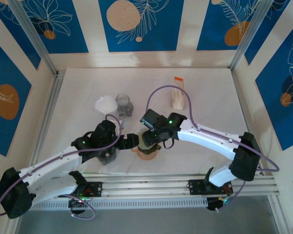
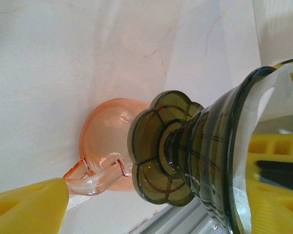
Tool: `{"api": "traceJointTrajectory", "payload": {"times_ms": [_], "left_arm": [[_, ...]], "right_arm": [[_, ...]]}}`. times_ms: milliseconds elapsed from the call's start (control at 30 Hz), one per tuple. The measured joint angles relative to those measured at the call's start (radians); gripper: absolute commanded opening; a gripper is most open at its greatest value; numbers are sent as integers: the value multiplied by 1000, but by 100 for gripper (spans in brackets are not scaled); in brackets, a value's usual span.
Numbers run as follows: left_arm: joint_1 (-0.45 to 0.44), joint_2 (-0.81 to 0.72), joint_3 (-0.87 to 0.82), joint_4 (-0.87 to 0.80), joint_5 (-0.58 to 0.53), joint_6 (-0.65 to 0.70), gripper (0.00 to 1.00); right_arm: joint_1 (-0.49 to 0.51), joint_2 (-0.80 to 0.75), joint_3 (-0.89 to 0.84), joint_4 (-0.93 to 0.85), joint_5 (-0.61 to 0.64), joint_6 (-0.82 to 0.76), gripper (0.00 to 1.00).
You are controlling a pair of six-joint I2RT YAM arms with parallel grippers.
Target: Place the coffee filter in the dripper
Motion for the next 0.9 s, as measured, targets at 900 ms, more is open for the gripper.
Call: {"api": "traceJointTrajectory", "payload": {"times_ms": [900], "left_arm": [[0, 0, 0, 0, 0, 0, 87]], "right_arm": [[-43, -109, -10, 7, 17, 8, 72]]}}
